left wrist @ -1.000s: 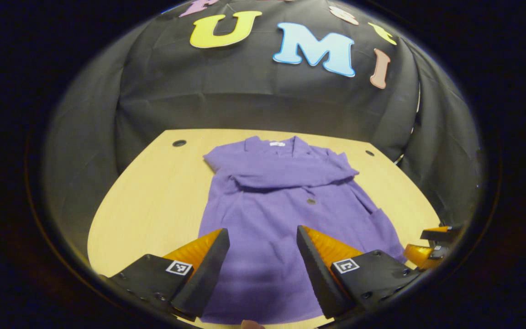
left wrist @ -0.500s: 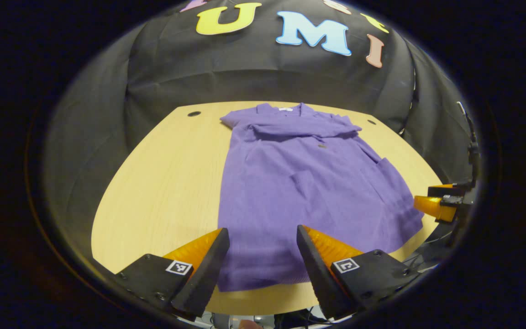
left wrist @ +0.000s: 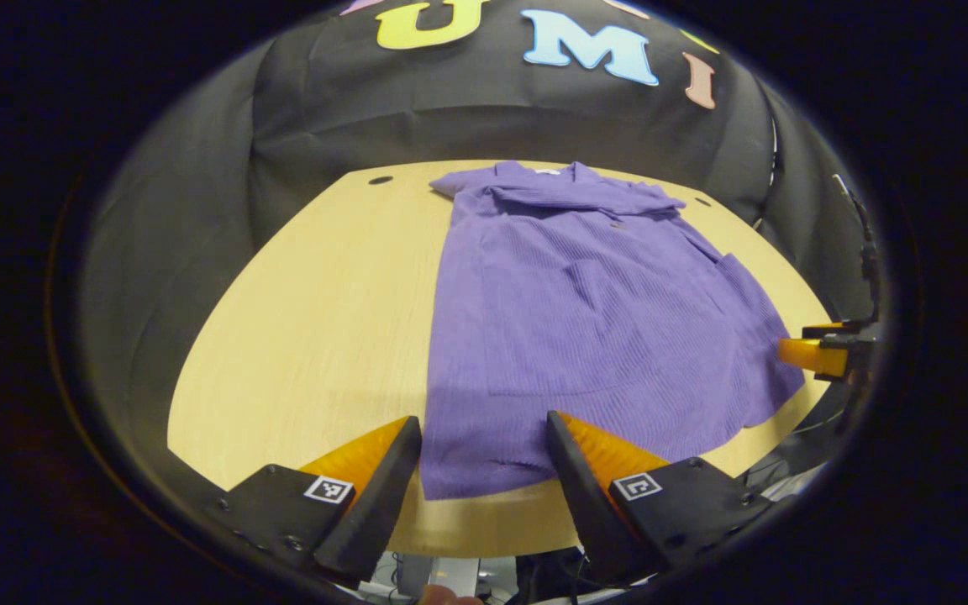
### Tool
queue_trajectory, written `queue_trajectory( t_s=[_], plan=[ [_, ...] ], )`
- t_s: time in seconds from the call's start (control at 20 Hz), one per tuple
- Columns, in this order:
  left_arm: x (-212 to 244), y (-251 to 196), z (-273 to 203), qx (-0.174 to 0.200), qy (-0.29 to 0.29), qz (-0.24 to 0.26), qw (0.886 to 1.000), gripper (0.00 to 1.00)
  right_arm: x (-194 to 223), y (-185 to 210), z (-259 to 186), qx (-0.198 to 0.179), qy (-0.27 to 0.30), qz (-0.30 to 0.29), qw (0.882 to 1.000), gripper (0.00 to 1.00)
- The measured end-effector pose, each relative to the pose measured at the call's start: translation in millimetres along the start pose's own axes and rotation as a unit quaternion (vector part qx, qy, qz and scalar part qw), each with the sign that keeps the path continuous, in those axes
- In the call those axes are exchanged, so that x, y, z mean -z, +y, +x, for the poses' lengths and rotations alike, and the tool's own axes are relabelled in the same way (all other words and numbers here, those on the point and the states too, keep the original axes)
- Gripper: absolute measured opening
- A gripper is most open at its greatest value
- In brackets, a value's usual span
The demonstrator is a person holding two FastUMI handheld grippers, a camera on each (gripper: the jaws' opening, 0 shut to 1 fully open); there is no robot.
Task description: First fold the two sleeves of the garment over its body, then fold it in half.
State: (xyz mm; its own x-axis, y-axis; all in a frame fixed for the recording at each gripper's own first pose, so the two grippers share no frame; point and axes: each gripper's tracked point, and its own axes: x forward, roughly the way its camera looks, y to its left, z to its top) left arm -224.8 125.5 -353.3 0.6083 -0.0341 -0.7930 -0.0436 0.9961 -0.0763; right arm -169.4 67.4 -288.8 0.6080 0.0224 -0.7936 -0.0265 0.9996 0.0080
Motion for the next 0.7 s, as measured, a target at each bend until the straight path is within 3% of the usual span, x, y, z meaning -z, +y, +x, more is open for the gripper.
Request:
queue_trajectory(
  t_s=[0.35, 0.4, 0.45, 0.6, 0.7],
  plan=[
    [3, -3, 1, -0.005, -0.008, 0.015, 1.000, 0.96, 17, 5, 9, -0.010, 0.019, 0.001, 1.000, 0.92],
    [2, -3, 1, -0.003, -0.009, 0.016, 1.000, 1.00, 19, 7, 9, -0.014, 0.022, 0.003, 1.000, 0.92],
    [2, -4, 1, -0.002, -0.011, 0.020, 1.000, 0.92, 20, 10, 11, -0.021, 0.022, 0.012, 0.999, 0.94],
    [3, -13, 3, 0.011, -0.014, 0.029, 0.999, 0.83, 20, 16, 13, -0.038, 0.030, 0.056, 0.997, 0.96],
    [2, -21, 4, 0.021, -0.017, 0.033, 0.999, 0.69, 20, 17, 13, -0.039, 0.033, 0.046, 0.998, 0.85]
  ],
)
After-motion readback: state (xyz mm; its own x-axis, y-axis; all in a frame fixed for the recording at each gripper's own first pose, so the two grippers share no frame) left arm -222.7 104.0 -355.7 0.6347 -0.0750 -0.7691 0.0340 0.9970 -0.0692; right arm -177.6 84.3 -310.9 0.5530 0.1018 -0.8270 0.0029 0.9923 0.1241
